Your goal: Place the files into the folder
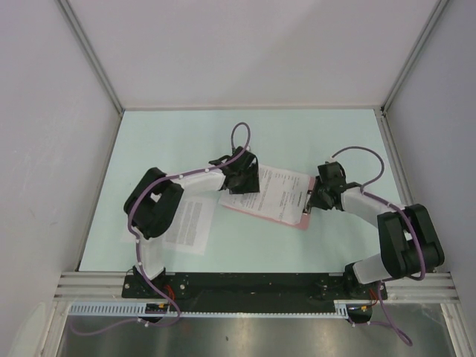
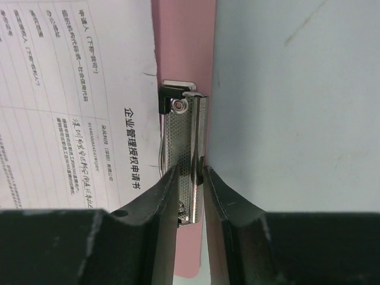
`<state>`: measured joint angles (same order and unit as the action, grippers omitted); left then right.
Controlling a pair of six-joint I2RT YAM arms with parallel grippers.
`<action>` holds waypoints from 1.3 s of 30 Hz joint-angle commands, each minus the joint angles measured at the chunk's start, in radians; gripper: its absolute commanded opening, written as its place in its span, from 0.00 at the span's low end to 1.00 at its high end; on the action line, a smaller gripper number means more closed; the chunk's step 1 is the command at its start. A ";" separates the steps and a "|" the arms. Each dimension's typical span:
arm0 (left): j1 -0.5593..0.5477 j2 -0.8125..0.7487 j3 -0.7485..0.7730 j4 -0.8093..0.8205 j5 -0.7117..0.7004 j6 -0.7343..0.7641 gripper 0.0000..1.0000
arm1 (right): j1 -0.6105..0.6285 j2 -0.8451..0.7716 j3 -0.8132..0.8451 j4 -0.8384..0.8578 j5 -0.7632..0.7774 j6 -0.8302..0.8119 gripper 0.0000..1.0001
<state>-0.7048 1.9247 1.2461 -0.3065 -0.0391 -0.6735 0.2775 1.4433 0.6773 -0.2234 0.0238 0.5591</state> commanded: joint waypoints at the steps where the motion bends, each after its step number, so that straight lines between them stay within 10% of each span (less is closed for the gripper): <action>1: -0.025 0.037 -0.023 -0.010 0.059 -0.015 0.65 | 0.066 -0.020 0.099 -0.180 0.086 -0.019 0.21; 19: -0.032 0.026 -0.050 0.004 0.070 -0.018 0.65 | 0.009 -0.060 0.133 -0.142 0.024 -0.079 0.54; 27: -0.038 0.028 -0.047 0.007 0.076 -0.021 0.65 | -0.001 -0.012 0.130 -0.011 -0.091 -0.085 0.27; 39: -0.036 0.022 -0.054 0.003 0.070 -0.018 0.65 | -0.053 -0.001 0.077 0.010 -0.105 -0.065 0.29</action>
<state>-0.7219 1.9263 1.2301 -0.2523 -0.0029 -0.6804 0.2451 1.4704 0.7700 -0.2462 -0.0742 0.4889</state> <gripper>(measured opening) 0.651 0.277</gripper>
